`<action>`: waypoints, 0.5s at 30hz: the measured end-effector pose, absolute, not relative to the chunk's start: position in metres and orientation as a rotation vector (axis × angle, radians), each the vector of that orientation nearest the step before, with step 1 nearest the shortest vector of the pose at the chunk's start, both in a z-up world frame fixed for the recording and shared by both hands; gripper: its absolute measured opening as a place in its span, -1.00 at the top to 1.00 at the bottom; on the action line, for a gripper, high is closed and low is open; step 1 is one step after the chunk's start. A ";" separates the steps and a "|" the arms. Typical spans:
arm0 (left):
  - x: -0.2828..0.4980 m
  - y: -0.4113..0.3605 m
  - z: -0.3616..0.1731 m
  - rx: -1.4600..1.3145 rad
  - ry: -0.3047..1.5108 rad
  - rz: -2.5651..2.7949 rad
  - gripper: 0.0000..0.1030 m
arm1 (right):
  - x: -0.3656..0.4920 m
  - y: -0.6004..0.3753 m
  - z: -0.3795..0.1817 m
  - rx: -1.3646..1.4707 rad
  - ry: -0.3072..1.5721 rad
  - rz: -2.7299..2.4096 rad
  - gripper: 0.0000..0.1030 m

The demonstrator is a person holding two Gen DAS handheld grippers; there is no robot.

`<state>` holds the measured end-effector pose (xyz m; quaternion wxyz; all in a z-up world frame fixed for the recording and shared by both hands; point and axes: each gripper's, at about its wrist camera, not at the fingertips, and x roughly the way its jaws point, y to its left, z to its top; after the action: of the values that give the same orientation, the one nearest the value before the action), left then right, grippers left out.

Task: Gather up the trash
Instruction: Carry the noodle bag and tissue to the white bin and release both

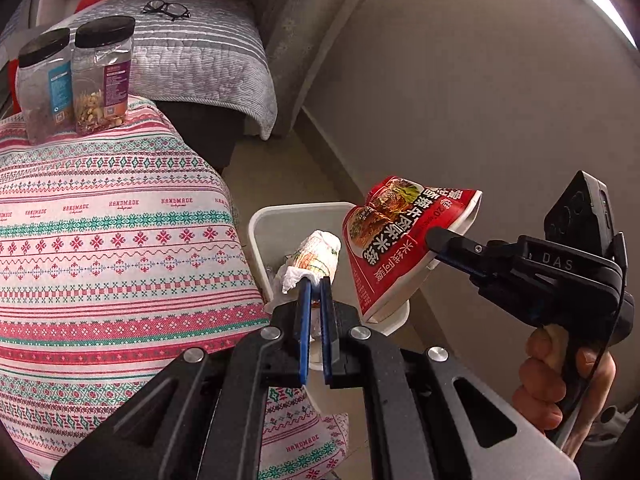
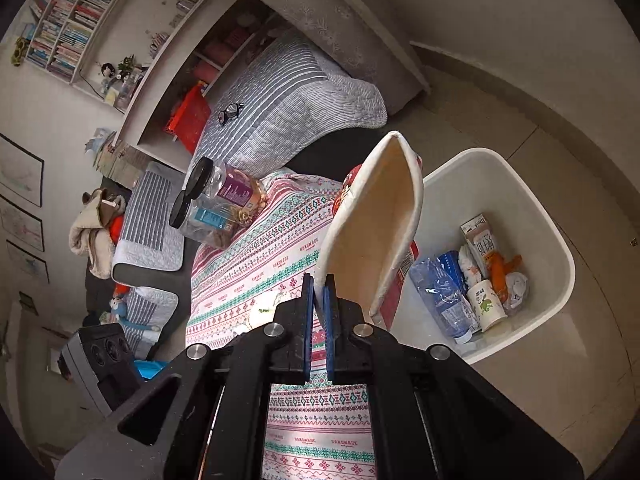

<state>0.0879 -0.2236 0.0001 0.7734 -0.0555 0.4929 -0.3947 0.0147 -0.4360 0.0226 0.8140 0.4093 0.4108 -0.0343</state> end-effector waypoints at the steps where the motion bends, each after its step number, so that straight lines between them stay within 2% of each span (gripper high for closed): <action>1: 0.084 -0.233 -0.002 -0.117 1.074 -0.869 0.91 | 0.011 -0.441 0.024 0.867 0.880 -0.084 0.92; 9: 0.074 -0.298 -0.027 -0.090 1.112 -0.944 0.90 | -0.002 -0.466 0.023 0.755 0.908 -0.191 0.92; 10: 0.073 -0.306 -0.032 -0.077 1.114 -0.960 0.81 | 0.002 -0.469 0.019 0.740 0.930 -0.199 0.91; 11: 0.074 -0.313 -0.038 -0.056 1.124 -0.966 0.41 | 0.004 -0.472 0.014 0.744 0.954 -0.213 0.84; 12: 0.075 -0.315 -0.045 -0.040 1.128 -0.941 0.16 | 0.005 -0.476 0.008 0.759 0.973 -0.233 0.82; 13: 0.077 -0.312 -0.049 -0.042 1.119 -0.918 0.03 | 0.004 -0.479 0.005 0.770 0.981 -0.244 0.78; 15: 0.077 -0.308 -0.054 -0.047 1.126 -0.926 0.03 | 0.002 -0.481 0.005 0.785 0.974 -0.251 0.69</action>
<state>0.0774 -0.3083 -0.0541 0.7456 -0.0214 0.5146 -0.4229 0.0024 -0.4807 0.0047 0.8035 0.3662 0.4544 -0.1174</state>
